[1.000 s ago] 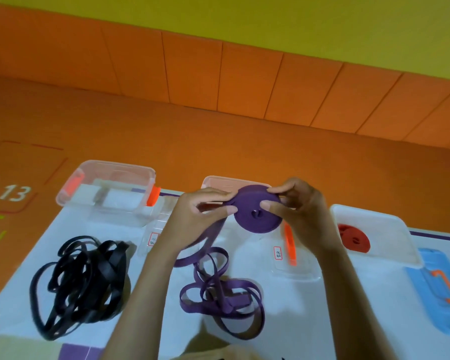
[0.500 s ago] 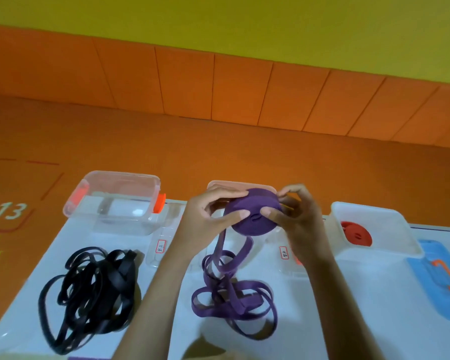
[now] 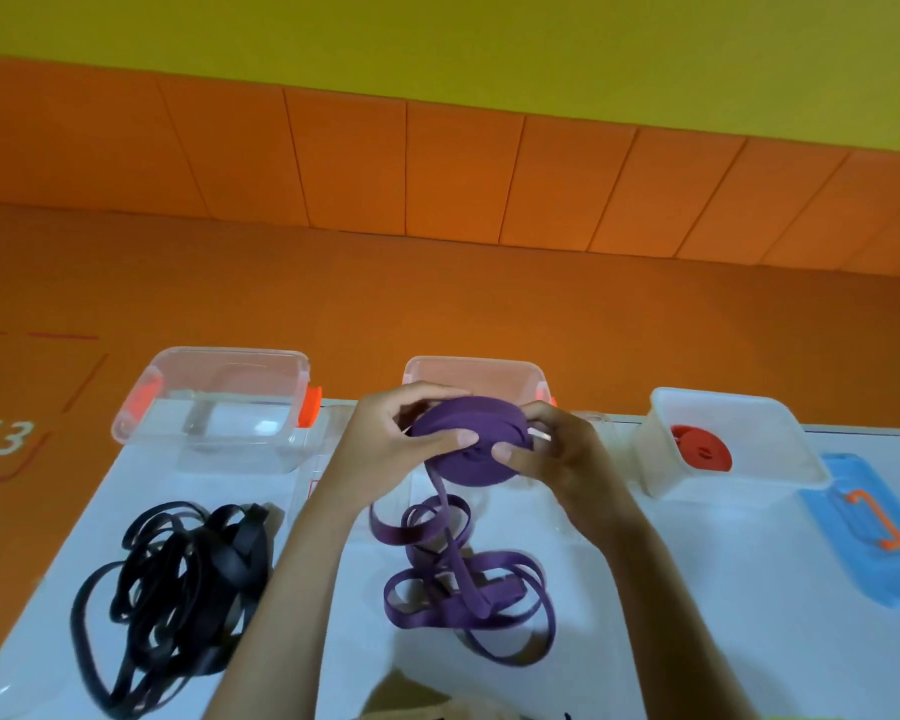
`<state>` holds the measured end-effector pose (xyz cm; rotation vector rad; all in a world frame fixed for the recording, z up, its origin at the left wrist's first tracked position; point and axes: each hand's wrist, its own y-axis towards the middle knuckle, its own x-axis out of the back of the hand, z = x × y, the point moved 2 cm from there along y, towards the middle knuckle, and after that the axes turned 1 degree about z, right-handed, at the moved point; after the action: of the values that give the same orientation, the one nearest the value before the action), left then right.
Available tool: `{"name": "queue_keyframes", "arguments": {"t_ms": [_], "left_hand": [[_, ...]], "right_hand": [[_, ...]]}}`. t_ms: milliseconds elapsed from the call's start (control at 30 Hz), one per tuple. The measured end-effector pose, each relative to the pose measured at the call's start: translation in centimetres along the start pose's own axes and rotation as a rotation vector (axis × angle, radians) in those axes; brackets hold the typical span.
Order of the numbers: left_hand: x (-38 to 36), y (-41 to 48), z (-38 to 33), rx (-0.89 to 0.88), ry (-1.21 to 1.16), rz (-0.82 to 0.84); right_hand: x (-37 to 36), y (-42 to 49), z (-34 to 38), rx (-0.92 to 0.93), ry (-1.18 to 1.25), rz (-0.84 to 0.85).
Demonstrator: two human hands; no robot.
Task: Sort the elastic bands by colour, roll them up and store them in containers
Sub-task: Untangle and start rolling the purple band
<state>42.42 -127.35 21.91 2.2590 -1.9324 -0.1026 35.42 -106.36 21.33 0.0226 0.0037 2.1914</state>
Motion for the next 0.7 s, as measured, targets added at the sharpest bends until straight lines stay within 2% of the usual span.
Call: {"name": "queue_keyframes", "arguments": {"t_ms": [100, 267, 467, 600, 700], "left_hand": [[0.0, -0.1, 0.0, 0.0, 0.142, 0.094], [0.6, 0.2, 0.1, 0.083, 0.078, 0.102], [0.6, 0.2, 0.1, 0.072, 0.198, 0.166], [0.7, 0.0, 0.4, 0.069, 0.185, 0.159], [1.6, 0.1, 0.4, 0.098, 0.179, 0.169]], "right_hand": [[-0.2, -0.2, -0.1, -0.037, -0.19, 0.042], [0.0, -0.5, -0.1, -0.019, 0.0, -0.083], [0.3, -0.8, -0.1, -0.084, -0.093, -0.002], [0.9, -0.6, 0.2, -0.051, -0.025, -0.055], [0.7, -0.8, -0.4, -0.079, 0.024, -0.033]]}}
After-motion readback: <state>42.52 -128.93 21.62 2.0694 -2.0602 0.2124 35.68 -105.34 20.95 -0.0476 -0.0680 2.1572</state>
